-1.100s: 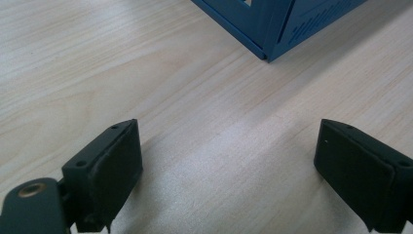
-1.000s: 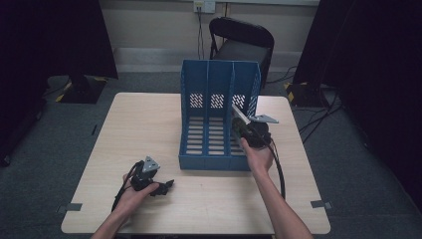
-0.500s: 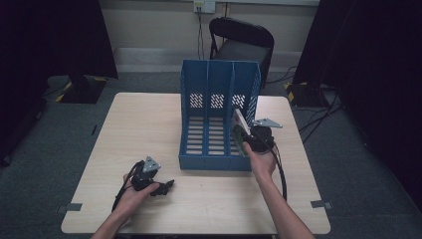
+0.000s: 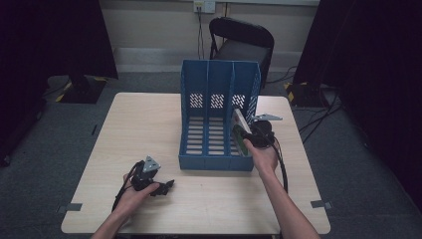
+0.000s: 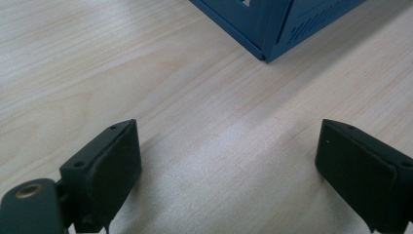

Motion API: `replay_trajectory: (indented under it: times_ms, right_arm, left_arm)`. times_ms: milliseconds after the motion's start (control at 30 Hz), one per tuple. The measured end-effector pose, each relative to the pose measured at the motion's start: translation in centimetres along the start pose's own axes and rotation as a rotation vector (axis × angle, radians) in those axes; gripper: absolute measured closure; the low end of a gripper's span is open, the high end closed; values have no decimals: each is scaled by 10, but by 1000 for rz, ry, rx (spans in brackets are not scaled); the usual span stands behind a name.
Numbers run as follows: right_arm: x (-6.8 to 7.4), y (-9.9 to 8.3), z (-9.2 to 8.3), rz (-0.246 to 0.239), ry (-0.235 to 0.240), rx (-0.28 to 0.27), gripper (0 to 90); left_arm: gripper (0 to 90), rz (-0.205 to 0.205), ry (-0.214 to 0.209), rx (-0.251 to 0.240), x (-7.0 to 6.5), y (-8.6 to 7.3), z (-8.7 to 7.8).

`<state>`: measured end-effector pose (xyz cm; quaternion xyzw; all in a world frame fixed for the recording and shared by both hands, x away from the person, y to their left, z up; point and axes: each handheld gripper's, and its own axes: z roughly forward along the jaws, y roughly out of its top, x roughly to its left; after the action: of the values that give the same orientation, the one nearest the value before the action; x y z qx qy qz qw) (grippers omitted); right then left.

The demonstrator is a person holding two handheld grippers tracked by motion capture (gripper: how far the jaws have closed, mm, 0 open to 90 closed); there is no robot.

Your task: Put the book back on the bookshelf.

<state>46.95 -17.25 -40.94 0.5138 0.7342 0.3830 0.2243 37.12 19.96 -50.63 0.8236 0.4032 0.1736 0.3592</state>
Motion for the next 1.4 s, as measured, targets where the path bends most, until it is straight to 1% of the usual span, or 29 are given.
replay_trajectory:
  times_ms: [100, 200, 367, 467, 500, 600, 633, 667, 700, 733, 800, 833, 867, 1000, 1033, 1200, 1267, 1300, 1400]
  right_arm:
    - [1, -1, 1, 4, 2, 0, 696]
    - [2, -6, 0, 11, 8, -12, 691]
    - [4, -22, -4, 23, 27, -99, 663]
    - [4, -31, -4, 35, 22, -144, 653]
    - [4, -34, -4, 38, 29, -168, 649]
    - [4, -40, -3, 44, 43, -210, 640]
    - [5, -42, -3, 36, 42, -222, 640]
    - [6, -44, -4, 30, 22, -242, 642]
    - [6, -45, -4, 29, 15, -256, 644]
    - [6, -45, -4, 36, 24, -261, 644]
    - [7, -46, -4, 36, 15, -285, 642]
    - [6, -46, -4, 40, 16, -290, 641]
    - [7, -47, -3, 40, 23, -284, 642]
    - [7, -49, -2, 28, 22, -289, 655]
    - [8, -50, -2, 31, 16, -297, 658]
    - [6, -55, 0, 42, 22, -310, 660]
    - [7, -55, 0, 34, 16, -310, 669]
    - [7, -54, 0, 38, 15, -307, 689]
    - [10, -53, 0, 32, -20, -298, 743]
  left_arm:
    - [91, 0, 0, 0, 0, 0, 0]
    - [91, 0, 0, 0, 0, 0, 0]
    - [91, 0, 0, 0, 0, 0, 0]
    - [90, 0, 1, 0, 0, 0, 0]
    - [90, 0, 1, 0, 0, 0, 0]
    - [90, 0, 1, 0, 0, 0, 0]
    - [90, 2, 2, 1, 0, 0, 0]
    - [90, 0, 1, 0, 0, 0, 0]
    - [90, 0, 1, 0, 0, 0, 0]
    - [90, -1, 1, 0, 0, 0, 0]
    - [90, 0, 0, 0, 0, 0, 0]
    - [90, 2, 0, 1, 0, 0, 0]
    - [90, 1, -1, 0, 0, 0, 0]
    - [90, 1, -1, 0, 0, 0, 0]
    - [90, 1, 0, 1, 0, 0, 0]
    - [89, 1, -1, 0, 0, 0, 0]
    - [89, 1, 0, 1, -1, 0, 0]
    - [89, 2, 0, 1, 0, 0, 0]
    - [88, 1, 0, 1, -1, 0, 0]
